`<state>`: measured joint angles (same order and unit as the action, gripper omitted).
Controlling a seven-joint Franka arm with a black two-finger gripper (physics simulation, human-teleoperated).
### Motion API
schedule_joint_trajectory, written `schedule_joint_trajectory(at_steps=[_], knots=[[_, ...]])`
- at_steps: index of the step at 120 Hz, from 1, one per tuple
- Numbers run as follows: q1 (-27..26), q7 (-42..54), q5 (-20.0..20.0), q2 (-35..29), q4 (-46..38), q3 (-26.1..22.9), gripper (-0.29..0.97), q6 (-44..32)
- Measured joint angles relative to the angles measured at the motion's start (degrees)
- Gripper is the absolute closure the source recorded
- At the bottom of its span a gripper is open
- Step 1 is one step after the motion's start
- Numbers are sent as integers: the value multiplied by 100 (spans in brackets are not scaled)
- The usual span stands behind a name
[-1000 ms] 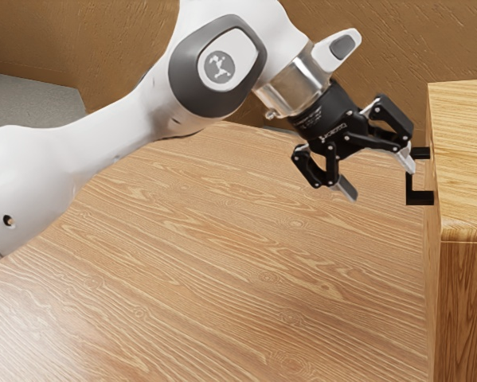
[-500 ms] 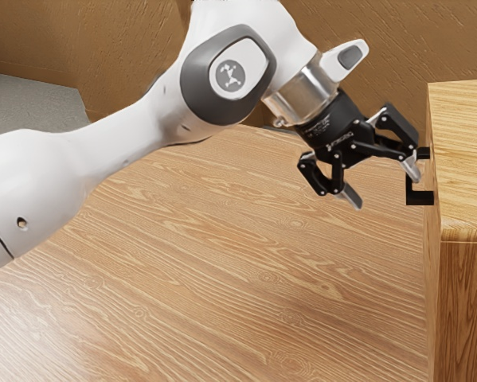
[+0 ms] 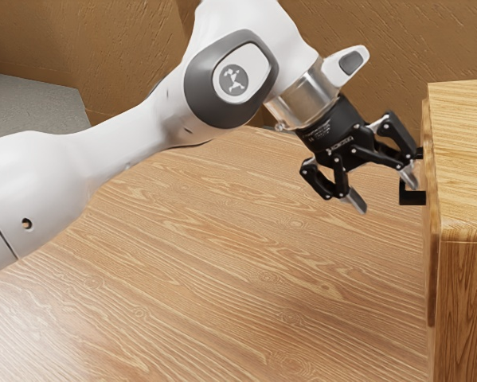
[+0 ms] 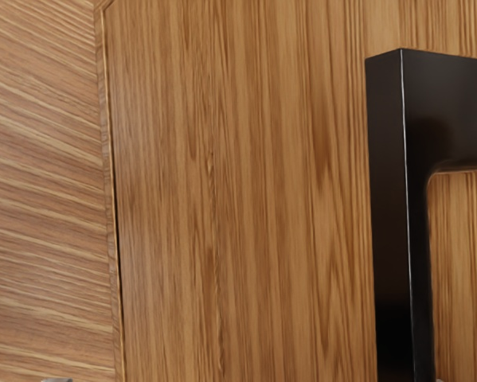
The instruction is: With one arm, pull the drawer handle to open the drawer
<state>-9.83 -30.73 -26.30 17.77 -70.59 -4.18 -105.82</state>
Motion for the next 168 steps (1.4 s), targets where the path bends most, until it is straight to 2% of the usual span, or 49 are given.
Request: schedule_joint_trajectory(at_steps=[22,75,117,152,168], knots=[[24,3,15,-168,-205,23,19,-1],[95,21,35,-1272,-1559,459,21,-183],[175,64,40,-1647,-2048,770,21,-202],[-28,122,84,-2093,-2446,1198,21,-170],[99,146,92,-2178,-2541,1270,21,-160]])
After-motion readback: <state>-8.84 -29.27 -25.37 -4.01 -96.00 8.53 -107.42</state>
